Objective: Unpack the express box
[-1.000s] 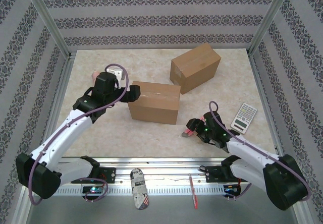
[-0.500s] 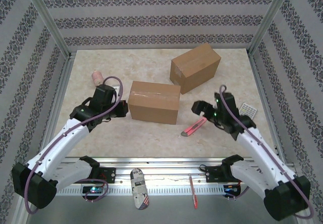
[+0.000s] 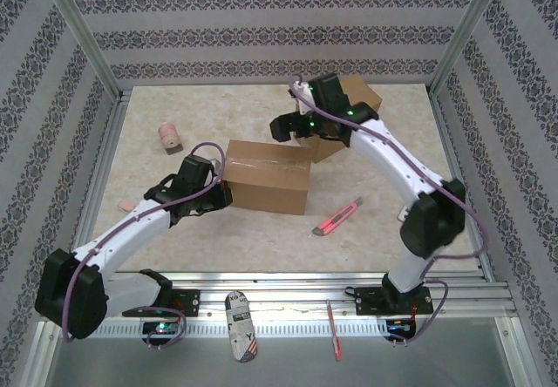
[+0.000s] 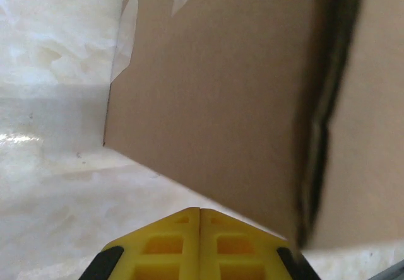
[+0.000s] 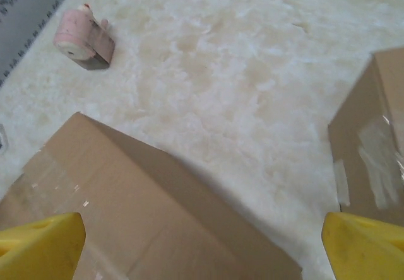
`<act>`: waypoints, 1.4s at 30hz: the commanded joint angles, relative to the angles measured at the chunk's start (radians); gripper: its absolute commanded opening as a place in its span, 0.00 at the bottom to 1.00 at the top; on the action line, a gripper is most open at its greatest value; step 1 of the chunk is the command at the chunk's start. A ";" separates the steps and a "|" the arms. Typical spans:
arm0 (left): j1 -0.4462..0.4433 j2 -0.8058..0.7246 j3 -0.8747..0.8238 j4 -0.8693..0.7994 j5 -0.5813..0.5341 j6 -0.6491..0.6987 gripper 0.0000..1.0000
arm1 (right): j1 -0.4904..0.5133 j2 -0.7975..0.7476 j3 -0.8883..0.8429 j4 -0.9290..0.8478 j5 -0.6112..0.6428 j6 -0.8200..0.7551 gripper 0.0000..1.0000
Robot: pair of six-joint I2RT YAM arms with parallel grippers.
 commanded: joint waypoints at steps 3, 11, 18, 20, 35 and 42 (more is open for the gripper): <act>0.003 0.049 -0.005 0.100 -0.018 -0.027 0.00 | 0.002 0.145 0.139 -0.098 -0.113 -0.080 0.95; 0.003 0.121 0.038 0.106 -0.072 -0.001 0.00 | 0.014 0.096 -0.057 0.042 -0.237 0.042 0.93; 0.003 0.160 0.089 0.087 -0.107 0.026 0.00 | 0.028 0.007 -0.241 0.159 -0.278 0.146 0.91; 0.003 0.165 0.095 0.086 -0.113 0.027 0.00 | 0.031 -0.013 -0.273 0.187 -0.282 0.169 0.91; 0.007 0.153 0.179 -0.027 -0.211 0.069 0.05 | 0.065 -0.085 -0.388 0.254 -0.171 0.393 0.90; 0.013 0.031 0.178 -0.198 -0.263 0.001 0.45 | 0.082 -0.128 -0.428 0.293 -0.095 0.472 0.90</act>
